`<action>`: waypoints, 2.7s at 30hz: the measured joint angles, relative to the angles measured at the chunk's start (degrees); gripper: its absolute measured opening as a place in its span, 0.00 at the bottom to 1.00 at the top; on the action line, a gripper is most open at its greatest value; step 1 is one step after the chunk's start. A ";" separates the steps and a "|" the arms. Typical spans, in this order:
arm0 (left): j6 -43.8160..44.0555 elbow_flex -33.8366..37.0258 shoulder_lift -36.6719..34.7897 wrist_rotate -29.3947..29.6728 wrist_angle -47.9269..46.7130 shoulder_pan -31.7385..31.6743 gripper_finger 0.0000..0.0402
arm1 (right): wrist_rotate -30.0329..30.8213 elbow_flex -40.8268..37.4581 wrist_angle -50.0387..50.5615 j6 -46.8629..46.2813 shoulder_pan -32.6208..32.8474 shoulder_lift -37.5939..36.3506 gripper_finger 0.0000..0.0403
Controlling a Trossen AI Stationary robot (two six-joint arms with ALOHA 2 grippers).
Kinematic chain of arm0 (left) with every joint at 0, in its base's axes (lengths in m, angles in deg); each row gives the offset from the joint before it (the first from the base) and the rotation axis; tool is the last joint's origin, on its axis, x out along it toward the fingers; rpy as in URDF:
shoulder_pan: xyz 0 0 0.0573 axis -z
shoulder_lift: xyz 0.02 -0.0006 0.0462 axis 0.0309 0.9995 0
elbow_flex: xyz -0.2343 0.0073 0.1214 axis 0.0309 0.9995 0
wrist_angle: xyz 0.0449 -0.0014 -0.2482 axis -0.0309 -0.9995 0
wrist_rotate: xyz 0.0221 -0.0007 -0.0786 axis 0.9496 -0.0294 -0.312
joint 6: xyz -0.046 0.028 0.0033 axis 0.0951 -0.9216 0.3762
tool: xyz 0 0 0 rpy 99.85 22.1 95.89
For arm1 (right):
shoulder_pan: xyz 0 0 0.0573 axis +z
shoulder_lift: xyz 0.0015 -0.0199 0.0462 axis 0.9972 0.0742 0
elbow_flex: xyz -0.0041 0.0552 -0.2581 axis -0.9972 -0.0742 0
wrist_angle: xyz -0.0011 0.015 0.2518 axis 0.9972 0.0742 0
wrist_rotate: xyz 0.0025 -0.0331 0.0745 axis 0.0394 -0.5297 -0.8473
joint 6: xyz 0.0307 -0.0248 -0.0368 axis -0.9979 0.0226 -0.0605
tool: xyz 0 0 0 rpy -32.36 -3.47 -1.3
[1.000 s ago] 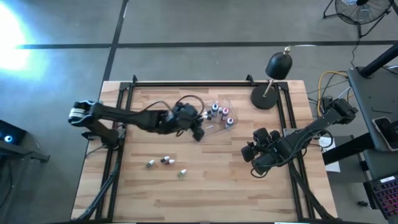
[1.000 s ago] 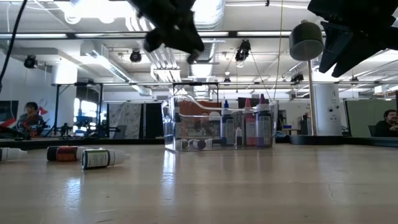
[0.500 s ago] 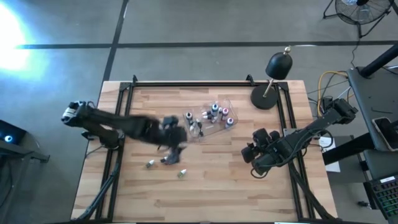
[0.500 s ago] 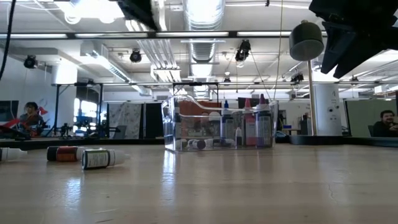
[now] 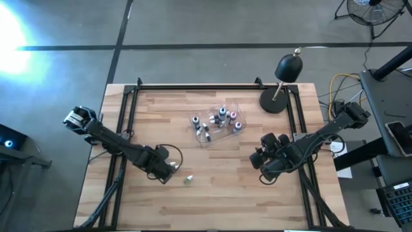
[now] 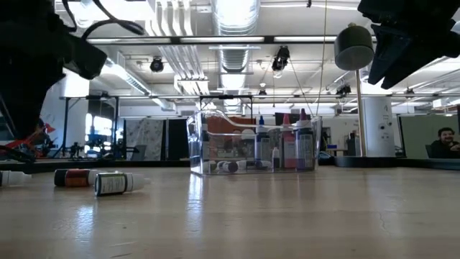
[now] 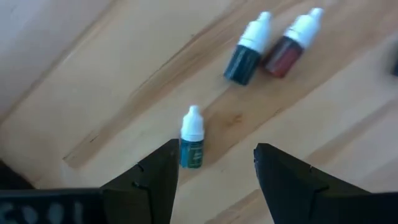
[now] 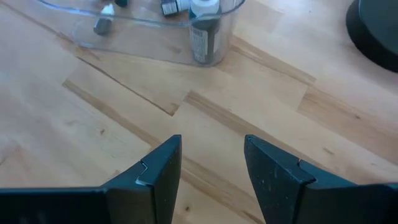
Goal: Pick & Place food coloring
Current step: Put the small dark green food coloring bottle into the transparent bin, then put the small black food coloring bottle into the transparent bin
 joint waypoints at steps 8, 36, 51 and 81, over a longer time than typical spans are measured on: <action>1.44 4.15 0.00 -0.39 0.46 -0.63 0.46 | 0.29 -0.02 -0.33 -0.07 -0.13 0.00 0.42; 1.24 13.60 -0.07 -0.85 14.94 -1.22 0.25 | 0.22 -0.04 -0.68 -1.27 -0.15 0.00 0.42; -0.68 7.56 -2.07 7.42 12.45 -1.39 0.06 | 0.16 -0.19 -0.64 -1.56 -0.11 0.00 0.42; -50.21 -7.46 -9.18 4.47 29.70 -17.99 0.36 | -0.34 -0.37 -0.94 -2.81 -0.11 0.04 0.42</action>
